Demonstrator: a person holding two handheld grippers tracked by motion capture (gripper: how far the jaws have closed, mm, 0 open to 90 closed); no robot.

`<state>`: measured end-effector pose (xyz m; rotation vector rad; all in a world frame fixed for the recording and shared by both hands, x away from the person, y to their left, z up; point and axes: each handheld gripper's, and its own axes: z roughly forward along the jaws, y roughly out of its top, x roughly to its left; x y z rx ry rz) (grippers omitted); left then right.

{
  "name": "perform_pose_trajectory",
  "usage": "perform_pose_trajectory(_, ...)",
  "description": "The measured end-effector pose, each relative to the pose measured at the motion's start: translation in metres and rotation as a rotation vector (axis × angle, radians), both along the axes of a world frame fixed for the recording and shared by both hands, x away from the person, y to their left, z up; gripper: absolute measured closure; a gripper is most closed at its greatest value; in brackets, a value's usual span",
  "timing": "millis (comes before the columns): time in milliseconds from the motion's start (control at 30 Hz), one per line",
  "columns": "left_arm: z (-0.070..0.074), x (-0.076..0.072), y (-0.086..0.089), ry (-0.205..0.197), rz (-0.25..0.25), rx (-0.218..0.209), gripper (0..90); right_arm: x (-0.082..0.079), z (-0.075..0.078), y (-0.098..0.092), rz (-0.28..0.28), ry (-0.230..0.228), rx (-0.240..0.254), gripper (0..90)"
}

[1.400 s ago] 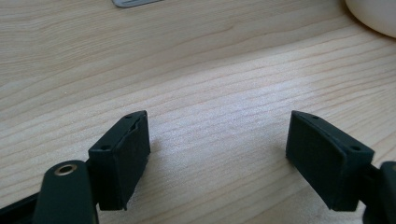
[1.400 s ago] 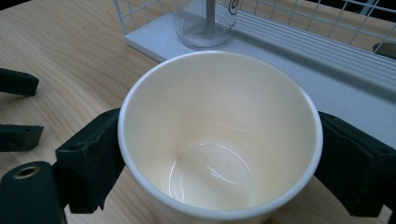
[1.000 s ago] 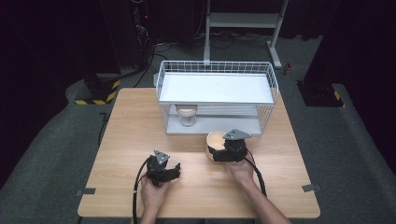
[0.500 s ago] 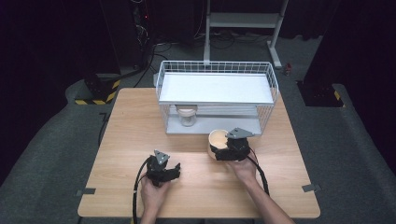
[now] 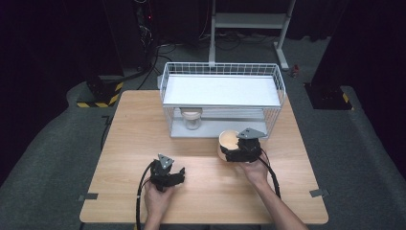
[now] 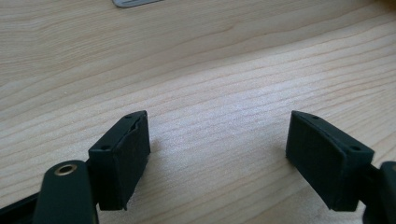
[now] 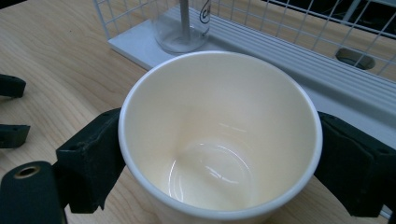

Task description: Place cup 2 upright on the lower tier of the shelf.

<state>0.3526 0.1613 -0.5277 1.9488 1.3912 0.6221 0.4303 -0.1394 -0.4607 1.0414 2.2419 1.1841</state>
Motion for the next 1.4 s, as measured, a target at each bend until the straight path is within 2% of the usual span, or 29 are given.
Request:
perform_pose_trajectory(200, 0.0, 0.0, 0.0, 0.0, 0.0, 0.0, 22.2, 0.005, 0.006, -0.008, -0.017, -0.007, 0.004, 10.6)
perform_pose_trajectory(533, 0.0, 0.0, 0.0, 0.0, 0.001, 0.0, 22.2, 0.014, 0.005, -0.021, -0.054, 0.007, 0.03, 10.6)
perform_pose_trajectory(633, 0.0, 0.0, 0.0, 0.0, 0.001, 0.0, 22.2, 0.019, 0.008, -0.023, -0.07, 0.006, 0.01, 10.6)
perform_pose_trajectory(767, 0.0, 0.0, 0.0, 0.0, 0.0, 0.0, 22.2, 0.022, 0.009, -0.025, -0.08, 0.006, 0.011, 10.6)
perform_pose_trajectory(1133, 0.0, 0.0, 0.0, 0.0, 0.001, -0.001, 22.2, 0.038, 0.001, -0.032, -0.148, 0.007, 0.025, 10.6)
perform_pose_trajectory(1400, 0.0, 0.0, 0.0, 0.0, 0.001, -0.001, 22.2, 0.044, -0.002, -0.036, -0.179, 0.007, 0.036, 10.6)
